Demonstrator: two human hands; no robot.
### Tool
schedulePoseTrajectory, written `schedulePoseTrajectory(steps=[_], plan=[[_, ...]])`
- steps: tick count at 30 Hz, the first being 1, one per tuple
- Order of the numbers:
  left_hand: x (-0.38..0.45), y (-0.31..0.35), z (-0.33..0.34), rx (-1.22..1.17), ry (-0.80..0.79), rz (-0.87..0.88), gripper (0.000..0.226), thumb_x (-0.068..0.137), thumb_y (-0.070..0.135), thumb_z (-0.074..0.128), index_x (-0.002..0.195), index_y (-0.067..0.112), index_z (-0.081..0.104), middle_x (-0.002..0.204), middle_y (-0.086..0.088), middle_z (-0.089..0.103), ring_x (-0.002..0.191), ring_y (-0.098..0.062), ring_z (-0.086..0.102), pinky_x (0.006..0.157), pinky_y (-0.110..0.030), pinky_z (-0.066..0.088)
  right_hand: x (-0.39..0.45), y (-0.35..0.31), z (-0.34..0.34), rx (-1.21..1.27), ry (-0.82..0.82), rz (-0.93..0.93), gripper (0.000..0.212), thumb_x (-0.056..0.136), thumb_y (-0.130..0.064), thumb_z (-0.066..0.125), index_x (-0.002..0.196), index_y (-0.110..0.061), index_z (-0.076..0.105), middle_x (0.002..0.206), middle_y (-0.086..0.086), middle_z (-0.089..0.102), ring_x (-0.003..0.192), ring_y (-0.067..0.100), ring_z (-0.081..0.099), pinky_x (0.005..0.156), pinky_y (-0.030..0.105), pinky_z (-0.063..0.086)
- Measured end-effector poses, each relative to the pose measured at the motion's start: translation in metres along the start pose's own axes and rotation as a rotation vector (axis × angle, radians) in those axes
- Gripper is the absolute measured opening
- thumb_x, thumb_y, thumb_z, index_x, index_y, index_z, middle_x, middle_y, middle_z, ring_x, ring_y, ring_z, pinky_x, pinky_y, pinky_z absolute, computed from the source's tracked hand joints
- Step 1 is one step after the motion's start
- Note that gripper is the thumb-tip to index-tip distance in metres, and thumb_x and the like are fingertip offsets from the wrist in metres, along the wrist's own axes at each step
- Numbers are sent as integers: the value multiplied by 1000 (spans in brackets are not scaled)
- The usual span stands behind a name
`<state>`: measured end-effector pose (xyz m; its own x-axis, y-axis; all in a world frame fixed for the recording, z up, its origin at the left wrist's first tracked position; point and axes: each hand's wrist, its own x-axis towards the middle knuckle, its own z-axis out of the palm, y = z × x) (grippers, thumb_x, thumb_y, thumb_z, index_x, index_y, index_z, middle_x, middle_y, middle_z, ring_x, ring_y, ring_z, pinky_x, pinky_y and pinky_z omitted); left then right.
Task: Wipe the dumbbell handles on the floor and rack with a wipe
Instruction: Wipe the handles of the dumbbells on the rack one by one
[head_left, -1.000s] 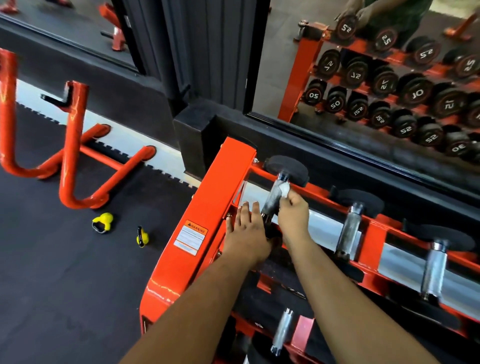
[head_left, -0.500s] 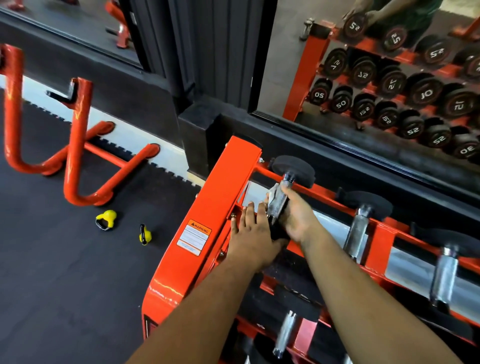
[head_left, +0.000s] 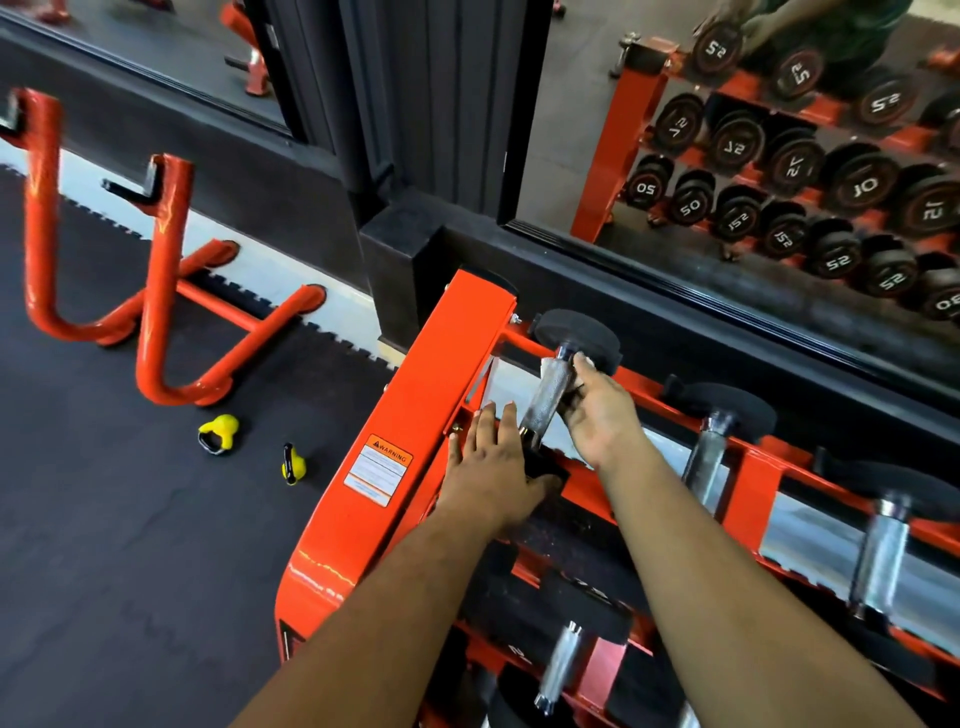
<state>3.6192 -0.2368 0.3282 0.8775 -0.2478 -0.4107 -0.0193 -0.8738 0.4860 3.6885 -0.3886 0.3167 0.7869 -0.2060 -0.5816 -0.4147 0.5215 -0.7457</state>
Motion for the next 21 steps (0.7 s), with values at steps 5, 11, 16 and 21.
schedulePoseTrajectory(steps=[5,11,16,21], plan=[[1,0,1,4,-7,-10,107,93,64,56,160,20,-15,168,-7,-19,156,-23,-15,126,-49,-4,-31,19,-23,-497,-179,80,20,98,-25,66,108,-9,72,104,16,76,98,31,73,91,45,56],[1,-1,2,-22,-2,-19,103,96,58,54,159,23,-19,168,-4,-23,155,-20,-17,127,-47,-5,-21,-2,-18,-1460,59,-960,42,99,-12,53,140,-24,55,120,6,71,103,22,67,81,35,55],[-2,1,0,-44,2,-10,106,93,54,60,160,21,-16,168,-6,-20,156,-22,-15,126,-47,-5,-17,-12,-13,-2175,-290,-1065,64,96,-5,39,158,-16,28,166,5,23,155,21,15,126,39,7],[2,-2,4,-55,25,-2,110,90,60,61,160,22,-14,169,-6,-17,156,-22,-12,127,-48,-3,-22,-10,-40,-2240,-721,-1307,56,86,-8,50,141,-17,56,152,2,49,147,19,37,122,41,8]])
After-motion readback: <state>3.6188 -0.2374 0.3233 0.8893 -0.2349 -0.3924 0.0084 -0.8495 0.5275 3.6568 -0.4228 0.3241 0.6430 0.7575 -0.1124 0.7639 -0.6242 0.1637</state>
